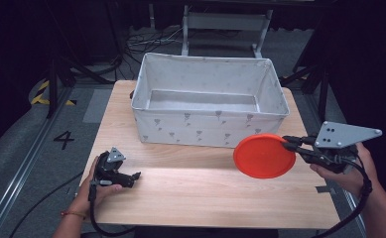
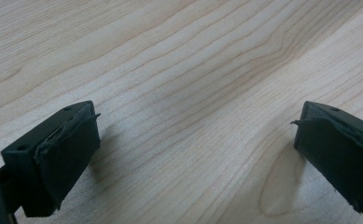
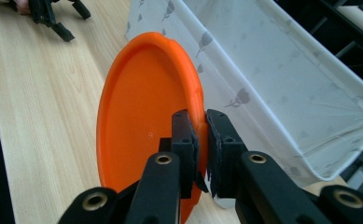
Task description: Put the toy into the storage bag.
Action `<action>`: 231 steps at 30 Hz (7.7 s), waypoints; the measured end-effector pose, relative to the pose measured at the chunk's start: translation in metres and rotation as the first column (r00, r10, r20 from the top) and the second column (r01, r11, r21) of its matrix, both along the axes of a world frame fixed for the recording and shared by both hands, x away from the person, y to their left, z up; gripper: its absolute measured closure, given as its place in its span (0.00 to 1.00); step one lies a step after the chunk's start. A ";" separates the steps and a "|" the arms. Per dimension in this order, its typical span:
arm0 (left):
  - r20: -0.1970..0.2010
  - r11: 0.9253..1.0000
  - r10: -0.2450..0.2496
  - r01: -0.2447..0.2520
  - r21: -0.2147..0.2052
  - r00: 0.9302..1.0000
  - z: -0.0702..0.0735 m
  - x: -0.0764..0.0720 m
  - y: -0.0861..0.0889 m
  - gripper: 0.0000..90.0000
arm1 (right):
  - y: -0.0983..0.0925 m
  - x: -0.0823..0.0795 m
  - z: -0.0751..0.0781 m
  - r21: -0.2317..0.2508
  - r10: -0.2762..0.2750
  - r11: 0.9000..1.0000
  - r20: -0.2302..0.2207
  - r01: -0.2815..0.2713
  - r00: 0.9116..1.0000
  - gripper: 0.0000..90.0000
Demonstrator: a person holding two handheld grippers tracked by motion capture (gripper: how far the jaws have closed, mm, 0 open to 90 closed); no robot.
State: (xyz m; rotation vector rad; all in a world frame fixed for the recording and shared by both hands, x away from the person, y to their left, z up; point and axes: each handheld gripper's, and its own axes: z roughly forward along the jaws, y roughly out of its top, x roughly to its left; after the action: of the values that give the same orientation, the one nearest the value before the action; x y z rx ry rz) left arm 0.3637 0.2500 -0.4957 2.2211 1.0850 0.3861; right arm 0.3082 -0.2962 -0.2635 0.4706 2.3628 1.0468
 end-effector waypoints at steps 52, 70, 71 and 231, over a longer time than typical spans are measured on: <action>0.004 1.000 0.014 -0.014 -0.002 1.000 0.000 0.001 -0.002 0.01 | 0.007 0.131 0.090 -0.002 -0.131 0.991 0.104 0.132 0.986 0.92; 0.000 1.000 0.014 -0.014 -0.005 1.000 0.000 0.001 -0.002 0.01 | -0.004 0.175 0.062 0.016 -0.163 0.987 0.049 0.163 0.985 0.92; 0.000 1.000 0.014 -0.014 -0.005 1.000 0.000 0.001 -0.002 0.01 | -0.005 0.175 0.062 0.019 -0.168 0.986 0.056 0.167 0.984 0.92; 0.004 1.000 0.012 -0.012 -0.002 1.000 0.000 0.001 -0.002 0.01 | -0.053 0.029 -0.188 -0.100 -0.360 0.932 -0.128 0.350 0.924 0.25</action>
State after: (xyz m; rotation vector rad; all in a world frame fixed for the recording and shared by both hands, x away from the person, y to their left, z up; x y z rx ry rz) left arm 0.3651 0.2484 -0.4960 2.2119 1.0970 0.3938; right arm 0.3370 -0.3491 -0.4520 0.9344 2.3096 0.7745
